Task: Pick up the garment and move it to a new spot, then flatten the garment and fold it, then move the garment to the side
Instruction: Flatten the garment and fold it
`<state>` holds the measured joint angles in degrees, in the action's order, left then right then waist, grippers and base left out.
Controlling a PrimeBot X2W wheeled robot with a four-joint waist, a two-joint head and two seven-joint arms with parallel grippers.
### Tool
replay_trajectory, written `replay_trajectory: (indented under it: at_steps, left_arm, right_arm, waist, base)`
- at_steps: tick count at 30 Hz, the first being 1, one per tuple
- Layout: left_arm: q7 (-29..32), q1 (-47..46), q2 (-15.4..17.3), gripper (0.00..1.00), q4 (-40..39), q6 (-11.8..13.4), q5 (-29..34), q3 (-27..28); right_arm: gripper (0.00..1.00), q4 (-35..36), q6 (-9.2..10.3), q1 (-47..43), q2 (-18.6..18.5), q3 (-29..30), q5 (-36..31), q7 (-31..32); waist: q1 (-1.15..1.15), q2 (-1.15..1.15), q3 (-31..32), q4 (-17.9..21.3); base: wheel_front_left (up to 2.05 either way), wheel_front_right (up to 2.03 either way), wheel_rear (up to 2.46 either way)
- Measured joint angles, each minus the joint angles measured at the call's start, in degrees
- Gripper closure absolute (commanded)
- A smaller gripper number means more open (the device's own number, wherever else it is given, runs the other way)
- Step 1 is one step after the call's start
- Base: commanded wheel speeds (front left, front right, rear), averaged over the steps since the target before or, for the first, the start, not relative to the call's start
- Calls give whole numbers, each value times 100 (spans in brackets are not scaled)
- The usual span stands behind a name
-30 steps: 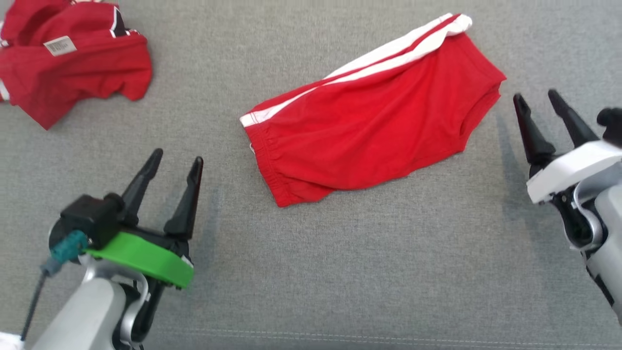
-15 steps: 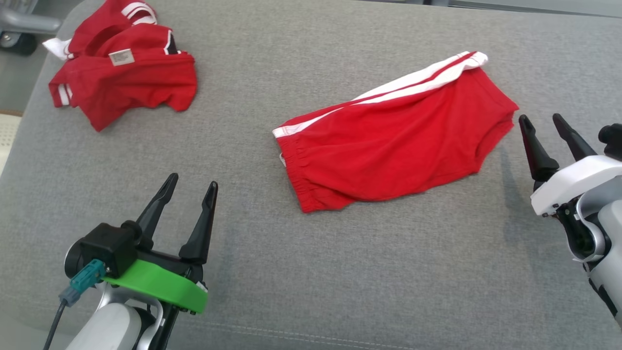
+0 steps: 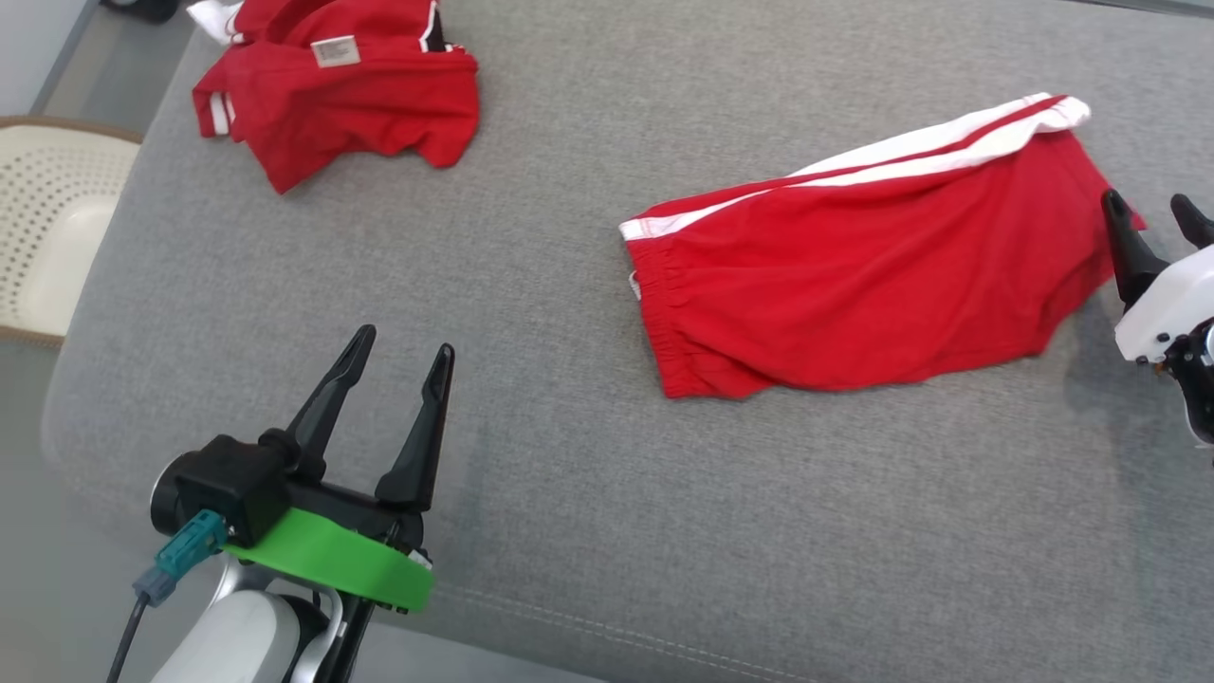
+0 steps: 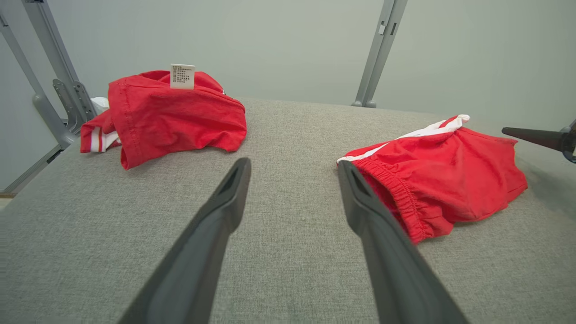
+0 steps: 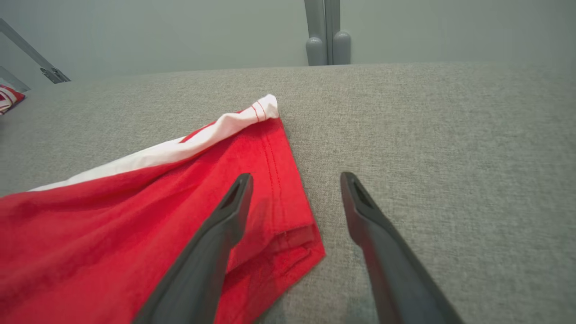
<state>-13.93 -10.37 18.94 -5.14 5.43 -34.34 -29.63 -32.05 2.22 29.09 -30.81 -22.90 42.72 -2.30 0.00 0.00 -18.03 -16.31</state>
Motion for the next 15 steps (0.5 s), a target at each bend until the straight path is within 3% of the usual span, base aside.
replay_trajectory:
  at_steps: [8,15]
  left_arm:
    - [-32,10,-41,0,-8,12,34,164]
    - [-33,140,-90,0,-45,21,34,316]
  right_arm:
    - [0,-287,40,91,70,-73,66,187]
    - [0,-428,30,215,171,-167,51,268]
  waist:
    - [0,0,-208,-342]
    - [0,0,-267,-280]
  base:
    - [0,0,0]
    - [0,0,0]
